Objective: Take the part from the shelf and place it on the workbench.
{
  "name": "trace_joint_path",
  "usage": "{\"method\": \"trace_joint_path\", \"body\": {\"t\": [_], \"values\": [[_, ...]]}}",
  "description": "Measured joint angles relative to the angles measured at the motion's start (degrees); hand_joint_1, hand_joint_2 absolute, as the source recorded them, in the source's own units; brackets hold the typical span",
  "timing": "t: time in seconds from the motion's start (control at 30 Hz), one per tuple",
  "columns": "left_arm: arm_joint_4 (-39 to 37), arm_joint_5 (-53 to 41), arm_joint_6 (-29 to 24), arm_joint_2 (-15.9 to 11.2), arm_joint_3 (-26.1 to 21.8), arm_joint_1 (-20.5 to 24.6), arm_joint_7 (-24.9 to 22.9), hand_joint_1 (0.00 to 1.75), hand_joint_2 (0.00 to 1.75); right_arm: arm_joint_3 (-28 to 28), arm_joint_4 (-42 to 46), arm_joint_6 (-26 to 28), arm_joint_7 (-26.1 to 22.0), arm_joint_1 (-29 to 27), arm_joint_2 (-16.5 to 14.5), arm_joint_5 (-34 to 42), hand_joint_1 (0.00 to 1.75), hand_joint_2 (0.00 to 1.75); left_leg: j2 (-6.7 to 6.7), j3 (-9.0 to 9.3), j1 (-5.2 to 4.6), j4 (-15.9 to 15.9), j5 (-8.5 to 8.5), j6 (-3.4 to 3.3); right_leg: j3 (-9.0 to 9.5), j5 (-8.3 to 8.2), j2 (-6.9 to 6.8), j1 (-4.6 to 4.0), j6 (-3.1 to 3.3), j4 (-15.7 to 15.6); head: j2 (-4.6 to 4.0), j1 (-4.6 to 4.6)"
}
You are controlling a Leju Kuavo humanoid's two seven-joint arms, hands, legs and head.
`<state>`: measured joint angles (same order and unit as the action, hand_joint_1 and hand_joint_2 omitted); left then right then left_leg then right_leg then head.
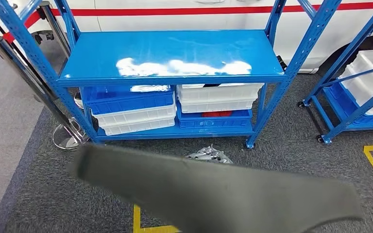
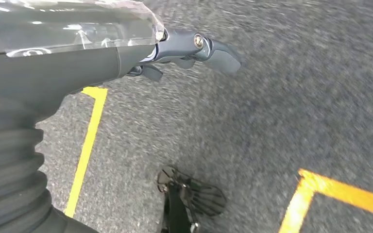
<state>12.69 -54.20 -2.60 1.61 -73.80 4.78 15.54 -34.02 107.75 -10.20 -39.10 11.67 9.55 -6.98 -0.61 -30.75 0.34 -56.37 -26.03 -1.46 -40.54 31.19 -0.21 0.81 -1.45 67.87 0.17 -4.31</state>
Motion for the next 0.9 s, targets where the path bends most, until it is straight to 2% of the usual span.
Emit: {"method": "trace_joint_path", "body": {"t": [0.03, 0.07, 0.1, 0.13, 0.17, 0.23, 0.27, 0.3, 0.37, 0.4, 0.43, 0.5, 0.53, 0.57, 0.6, 0.63, 0.67, 0.7, 0.73, 0.77, 0.8, 0.9], "values": [[0.01, -0.06, 0.01, -0.02, -0.03, -0.02, 0.01, 0.00, 1.75, 0.04, 0.00, 0.04, 0.00, -0.01, 0.15, 0.01, 1.75, 1.75, -0.01, -0.98, -0.10, -0.13, 0.66, -0.07, -0.37, 1.65, 0.00, 0.01, -0.11, 3.37, 0.00, 0.00], [0.01, -0.18, 0.05, -0.03, -0.05, -0.04, 0.05, 0.00, 1.75, 0.06, 0.00, 0.11, 0.00, -0.02, 0.29, 0.02, 1.75, 1.75, -0.02, -1.98, -0.19, -0.32, 1.30, -0.04, -0.18, 1.83, 0.00, 0.01, -0.16, 5.65, 0.00, 0.00], [0.01, -0.37, 0.15, -0.03, -0.05, -0.04, 0.15, 0.00, 1.75, 0.07, 0.00, 0.24, 0.00, -0.02, 0.43, 0.04, 1.75, 1.75, -0.02, -2.99, -0.26, -0.57, 1.88, 0.01, 0.77, 0.76, 0.00, 0.00, -0.13, 6.25, 0.00, 0.00], [0.01, -0.58, 0.30, -0.03, -0.04, -0.03, 0.31, 0.00, 1.75, 0.08, 0.01, 0.46, 0.00, -0.02, 0.56, 0.08, 1.75, 1.75, -0.01, -3.96, -0.31, -0.84, 2.44, 0.10, 2.60, -0.88, 0.00, -0.03, 0.01, 4.97, 0.00, 0.00], [0.01, -0.77, 0.52, -0.03, -0.03, -0.01, 0.50, 0.00, 1.75, 0.08, 0.05, 0.76, 0.00, 0.00, 0.69, 0.16, 1.75, 1.75, 0.00, -4.80, -0.34, -1.14, 2.95, 0.23, 5.29, -2.10, 0.00, -0.07, 0.26, 1.90, 0.00, 0.00], [0.01, -1.10, 0.98, -0.04, 0.02, 0.04, 0.92, 0.00, 1.75, 0.07, 0.42, 1.38, 0.00, 0.01, 1.01, 0.32, 1.75, 1.75, 0.06, -6.01, -0.48, -1.55, 3.91, 0.65, 10.82, -1.73, 0.03, -0.39, 0.92, -5.96, 0.00, -0.01], [0.01, -1.26, 1.16, -0.04, 0.05, 0.06, 1.09, 0.00, 1.75, 0.07, 0.69, 1.65, 0.00, 0.00, 1.20, 0.37, 1.75, 1.75, 0.07, -6.28, -0.50, -1.58, 4.41, 0.92, 12.42, -1.08, 0.05, -0.58, 1.22, -8.70, 0.00, -0.01], [0.01, -1.40, 1.30, -0.05, 0.08, 0.06, 1.25, 0.00, 1.75, 0.06, 0.98, 1.91, 0.00, -0.08, 1.42, 0.37, 1.75, 1.75, 0.08, -6.44, -0.50, -1.43, 4.97, 1.23, 12.96, -0.69, 0.08, -0.79, 1.52, -10.12, 0.00, -0.01], [0.01, -1.61, 1.44, -0.11, 0.15, 0.02, 1.40, 0.00, 1.75, 0.05, 1.50, 2.46, 0.00, -0.48, 1.86, 0.24, 1.75, 1.75, 0.16, -6.75, -0.47, -1.15, 5.57, 1.88, 12.31, -1.70, -0.03, -0.63, 2.29, -10.69, 0.00, -0.01], [0.00, -1.70, 1.50, -0.15, 0.18, -0.03, 1.44, 0.00, 1.75, 0.04, 1.79, 2.75, 0.00, -0.75, 2.07, 0.12, 1.75, 1.75, 0.24, -7.21, -0.43, -1.75, 4.59, 2.20, 11.81, -2.34, -0.15, -0.48, 2.81, -10.86, 0.00, -0.01], [-0.01, -1.78, 1.59, -0.18, 0.21, -0.07, 1.44, 0.00, 1.75, 0.03, 2.08, 2.98, 0.00, -1.06, 2.24, 0.03, 1.75, 1.75, 0.31, -7.88, -0.36, -3.39, 2.56, 2.49, 11.21, -3.05, -0.27, -0.29, 3.25, -11.05, 0.00, -0.01], [-0.02, -1.89, 1.75, -0.19, 0.25, -0.07, 1.42, 0.00, 1.75, 0.00, 2.61, 3.26, 0.00, -1.64, 2.54, -0.06, 1.75, 1.75, 0.33, -9.65, -0.04, -10.01, -3.38, 2.98, 9.73, -4.31, -0.38, -0.28, 3.72, -11.05, 0.00, -0.02], [-0.02, -1.91, 1.81, -0.19, 0.25, -0.04, 1.42, 0.00, 1.75, -0.03, 2.78, 3.31, 0.00, -1.92, 2.72, -0.03, 1.75, 1.75, 0.32, -10.30, 0.08, -13.81, -5.44, 3.20, 8.93, -4.91, -0.39, -0.31, 3.71, -10.99, 0.00, -0.02], [-0.01, -1.91, 1.84, -0.19, 0.25, 0.00, 1.44, 0.00, 1.75, -0.09, 2.89, 3.38, 0.00, -2.17, 2.93, 0.04, 1.75, 1.75, 0.32, -10.40, 0.18, -16.62, -6.17, 3.37, 8.11, -5.50, -0.40, -0.32, 3.66, -10.90, 0.00, -0.02], [-0.01, -1.91, 1.86, -0.20, 0.25, 0.02, 1.49, 0.00, 1.75, -0.15, 2.96, 3.49, 0.00, -2.37, 3.17, 0.14, 1.75, 1.75, 0.32, -9.68, 0.25, -17.68, -5.57, 3.48, 7.30, -6.05, -0.41, -0.32, 3.56, -10.79, 0.00, -0.02], [0.00, -1.91, 1.90, -0.20, 0.26, 0.04, 1.55, 0.00, 1.75, -0.20, 3.03, 3.64, 0.00, -2.51, 3.40, 0.26, 1.75, 1.75, 0.32, -7.98, 0.31, -16.61, -4.10, 3.51, 6.56, -6.55, -0.41, -0.31, 3.43, -10.67, 0.00, -0.02], [0.01, -1.92, 1.94, -0.21, 0.26, 0.07, 1.63, 0.00, 1.75, -0.23, 3.15, 3.83, 0.00, -2.59, 3.60, 0.38, 1.75, 1.75, 0.33, -5.27, 0.35, -13.49, -2.52, 3.43, 5.94, -6.98, -0.39, -0.30, 3.26, -10.52, 0.00, -0.02], [0.01, -1.95, 1.97, -0.23, 0.27, 0.16, 1.71, 0.00, 1.75, -0.25, 3.26, 3.98, 0.00, -2.62, 3.74, 0.47, 1.75, 1.75, 0.36, -2.01, 0.32, -9.05, -1.88, 3.25, 5.43, -7.37, -0.38, -0.34, 3.04, -10.38, 0.00, -0.02], [0.01, -1.97, 1.98, -0.25, 0.28, 0.24, 1.76, 0.00, 1.75, -0.25, 3.35, 4.09, 0.00, -2.62, 3.83, 0.53, 1.75, 1.75, 0.39, 0.68, 0.27, -5.21, -1.78, 3.07, 5.09, -7.64, -0.37, -0.38, 2.86, -10.28, 0.00, -0.02], [0.01, -1.99, 1.99, -0.26, 0.29, 0.32, 1.80, 0.00, 1.75, -0.25, 3.40, 4.15, 0.00, -2.62, 3.88, 0.57, 1.75, 1.75, 0.42, 2.56, 0.22, -2.44, -2.12, 2.91, 4.91, -7.81, -0.37, -0.43, 2.72, -10.21, 0.00, -0.02], [0.01, -1.99, 1.99, -0.27, 0.30, 0.37, 1.81, 0.00, 1.75, -0.25, 3.41, 4.16, 0.00, -2.62, 3.90, 0.58, 1.75, 1.75, 0.43, 3.42, 0.17, -1.10, -2.61, 2.82, 4.81, -7.89, -0.37, -0.47, 2.63, -10.19, 0.00, -0.02], [0.01, -1.99, 1.99, -0.30, 0.30, 0.38, 1.81, 0.00, 1.75, -0.25, 3.45, 4.16, 0.00, -2.60, 3.91, 0.58, 1.75, 1.75, 0.45, 3.68, 0.12, -0.75, -2.69, 2.79, 4.79, -7.93, -0.38, -0.49, 2.59, -10.18, 0.00, -0.02]]}}
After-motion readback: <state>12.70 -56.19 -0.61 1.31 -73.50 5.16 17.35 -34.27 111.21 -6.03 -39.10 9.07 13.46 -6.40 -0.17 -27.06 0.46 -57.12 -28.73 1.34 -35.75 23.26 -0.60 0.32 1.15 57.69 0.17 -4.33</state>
